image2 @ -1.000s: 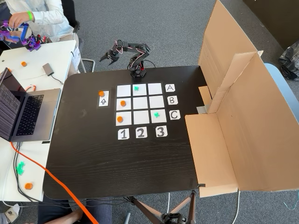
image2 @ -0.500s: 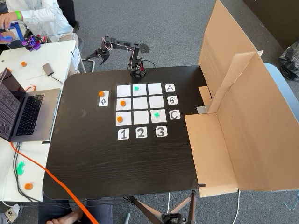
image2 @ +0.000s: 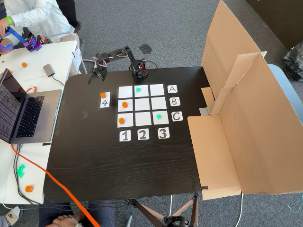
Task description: Pick up the round, orange token and place it in the grid on square B2.
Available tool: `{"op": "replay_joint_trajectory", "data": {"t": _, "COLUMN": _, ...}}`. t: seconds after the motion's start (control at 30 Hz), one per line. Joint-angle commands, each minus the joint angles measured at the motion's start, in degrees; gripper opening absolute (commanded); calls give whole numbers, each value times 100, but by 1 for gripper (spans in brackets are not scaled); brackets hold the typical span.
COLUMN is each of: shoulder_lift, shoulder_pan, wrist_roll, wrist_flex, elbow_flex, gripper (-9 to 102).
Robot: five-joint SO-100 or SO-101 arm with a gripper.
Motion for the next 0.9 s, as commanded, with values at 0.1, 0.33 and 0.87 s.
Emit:
{"op": "replay_joint_trajectory", "data": {"t": 0.1, "shoulder_lift": -809, "shoulder_pan": -431, "wrist_roll": -53, "wrist_flex": 44, "elbow_flex": -686, "gripper": 57}}
{"op": "replay_joint_trajectory", "data": {"t": 0.33, "shoulder_lift": -1547, "shoulder_pan": -650, "wrist_roll": -53, "wrist_flex": 44, "elbow_flex": -1195, "gripper": 57}}
{"op": "replay_joint_trajectory", "data": {"t": 0.87, "shoulder_lift": -2426, "shoulder_pan": -773, "wrist_roll": -35, "wrist_flex": 44, "elbow_flex": -1925, "gripper": 56}}
